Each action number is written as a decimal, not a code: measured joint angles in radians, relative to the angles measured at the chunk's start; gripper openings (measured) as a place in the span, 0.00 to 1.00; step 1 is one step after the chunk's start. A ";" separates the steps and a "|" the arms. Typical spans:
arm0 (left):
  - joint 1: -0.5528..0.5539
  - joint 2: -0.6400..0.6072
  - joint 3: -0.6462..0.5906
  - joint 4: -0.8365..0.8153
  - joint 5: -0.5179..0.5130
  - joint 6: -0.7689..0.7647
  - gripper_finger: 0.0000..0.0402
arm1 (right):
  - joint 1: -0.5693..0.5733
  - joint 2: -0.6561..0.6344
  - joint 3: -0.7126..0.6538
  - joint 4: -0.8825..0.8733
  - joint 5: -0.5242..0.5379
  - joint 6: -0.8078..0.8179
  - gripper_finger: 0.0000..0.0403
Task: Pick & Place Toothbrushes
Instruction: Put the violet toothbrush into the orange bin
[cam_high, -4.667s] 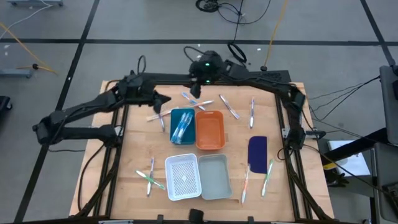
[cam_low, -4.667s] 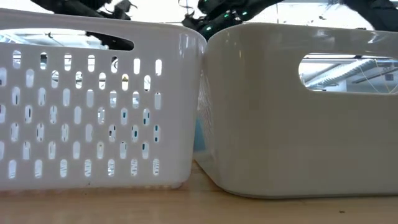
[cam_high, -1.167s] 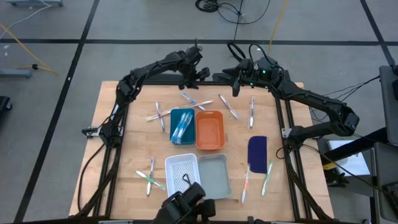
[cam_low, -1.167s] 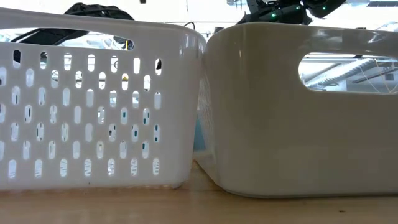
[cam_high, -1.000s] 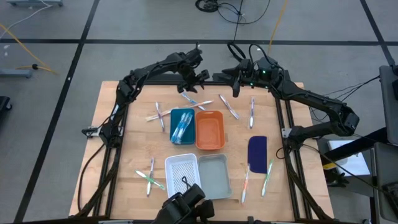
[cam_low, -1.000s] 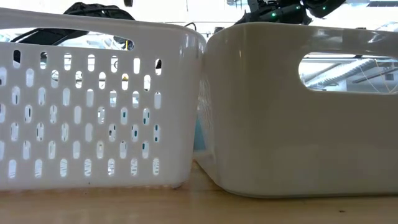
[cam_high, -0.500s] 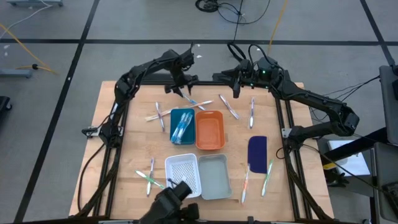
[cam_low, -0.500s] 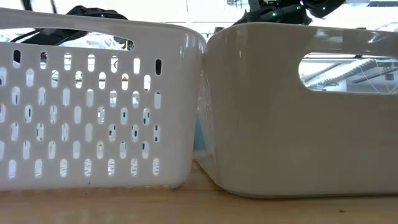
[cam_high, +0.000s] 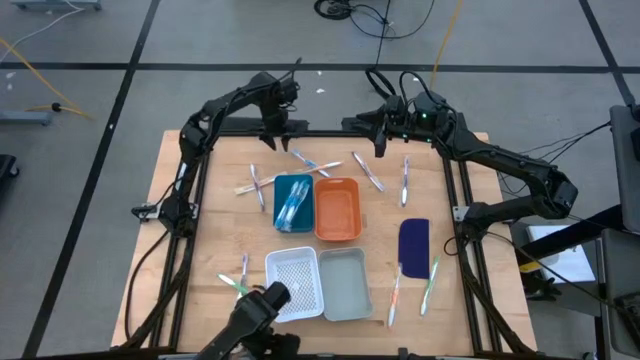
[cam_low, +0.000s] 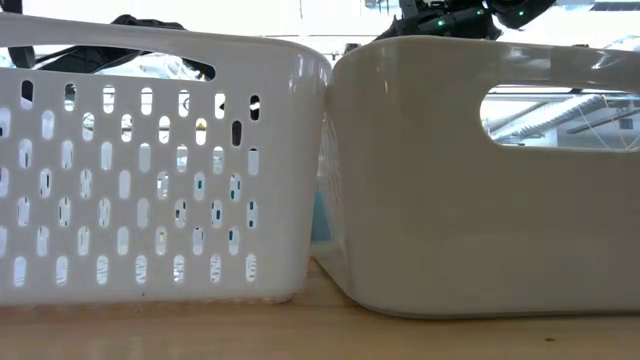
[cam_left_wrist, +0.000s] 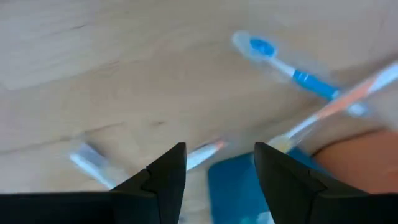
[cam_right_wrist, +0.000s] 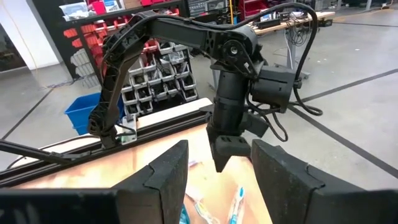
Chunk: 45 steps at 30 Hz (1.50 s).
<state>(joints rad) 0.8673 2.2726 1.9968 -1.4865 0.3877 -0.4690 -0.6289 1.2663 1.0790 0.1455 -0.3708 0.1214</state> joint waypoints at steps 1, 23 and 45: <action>0.002 0.000 0.000 -0.005 -0.017 0.054 0.48 | 0.000 0.000 0.000 0.000 0.000 0.001 0.42; -0.012 0.000 -0.005 0.129 -0.463 1.407 0.37 | 0.000 0.000 0.000 -0.003 0.036 0.077 0.42; 0.047 -0.018 -0.006 0.154 -0.333 2.045 0.03 | 0.000 0.000 0.000 -0.075 0.033 0.148 0.42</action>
<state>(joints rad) 0.9146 2.2543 1.9913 -1.3329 0.0544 1.5763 -0.6285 1.2659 1.0790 0.0704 -0.3374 0.2690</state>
